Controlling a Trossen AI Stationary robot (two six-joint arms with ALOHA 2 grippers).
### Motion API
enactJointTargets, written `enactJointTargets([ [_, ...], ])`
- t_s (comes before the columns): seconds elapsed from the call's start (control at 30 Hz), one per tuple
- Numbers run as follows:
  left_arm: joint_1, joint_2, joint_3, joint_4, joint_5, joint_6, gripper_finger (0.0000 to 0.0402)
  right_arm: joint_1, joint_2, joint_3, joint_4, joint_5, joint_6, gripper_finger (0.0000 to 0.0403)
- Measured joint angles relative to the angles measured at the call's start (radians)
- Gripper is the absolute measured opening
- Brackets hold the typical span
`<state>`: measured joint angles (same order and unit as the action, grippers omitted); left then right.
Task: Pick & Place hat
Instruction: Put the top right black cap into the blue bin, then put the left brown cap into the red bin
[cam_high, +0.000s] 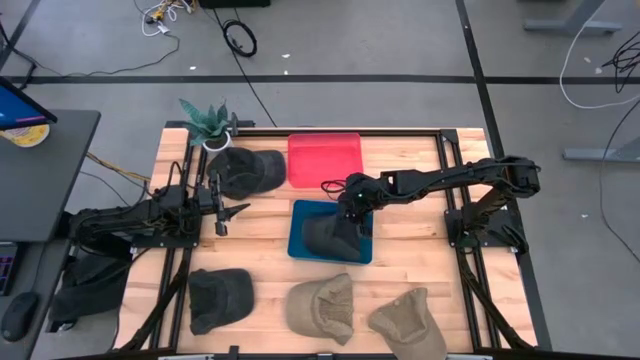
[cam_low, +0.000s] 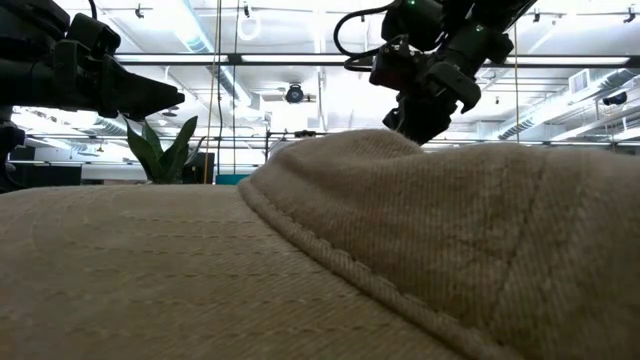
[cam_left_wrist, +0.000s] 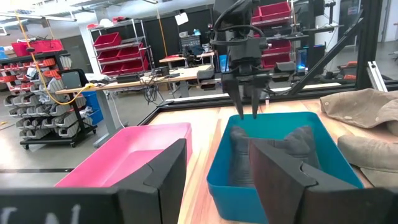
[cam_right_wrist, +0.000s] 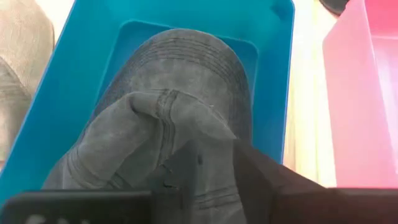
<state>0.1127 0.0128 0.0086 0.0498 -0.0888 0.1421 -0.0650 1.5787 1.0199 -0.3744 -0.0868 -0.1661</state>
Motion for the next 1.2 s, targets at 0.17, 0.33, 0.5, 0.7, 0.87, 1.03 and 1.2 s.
enactJointTargets([
  [0.17,0.000,0.000,0.000,0.000,0.000,0.000,0.0177,0.000,-0.007,0.000,0.014,0.009,-0.033,0.0147],
  [0.33,0.000,0.000,0.000,0.000,0.000,0.000,0.0177,0.005,-0.044,0.000,0.033,0.011,-0.033,0.0165],
  [0.5,0.000,0.000,0.000,0.000,0.000,0.000,0.0177,0.028,-0.106,0.000,0.037,0.011,-0.021,0.0169],
  [0.7,0.000,0.000,0.000,-0.002,0.000,0.000,0.0177,0.079,-0.188,0.000,0.044,0.010,0.003,0.0169],
  [0.87,0.000,0.000,0.000,-0.002,0.000,0.000,0.0177,0.150,-0.208,0.000,0.140,-0.001,-0.026,0.0169],
  [1.03,0.000,0.000,0.000,-0.002,0.000,0.000,0.0177,0.231,-0.207,0.000,0.258,-0.025,-0.202,0.0169],
  [1.2,0.000,0.000,0.000,-0.002,0.000,0.000,0.0177,0.309,-0.206,0.000,0.396,0.052,-0.358,0.0169],
])
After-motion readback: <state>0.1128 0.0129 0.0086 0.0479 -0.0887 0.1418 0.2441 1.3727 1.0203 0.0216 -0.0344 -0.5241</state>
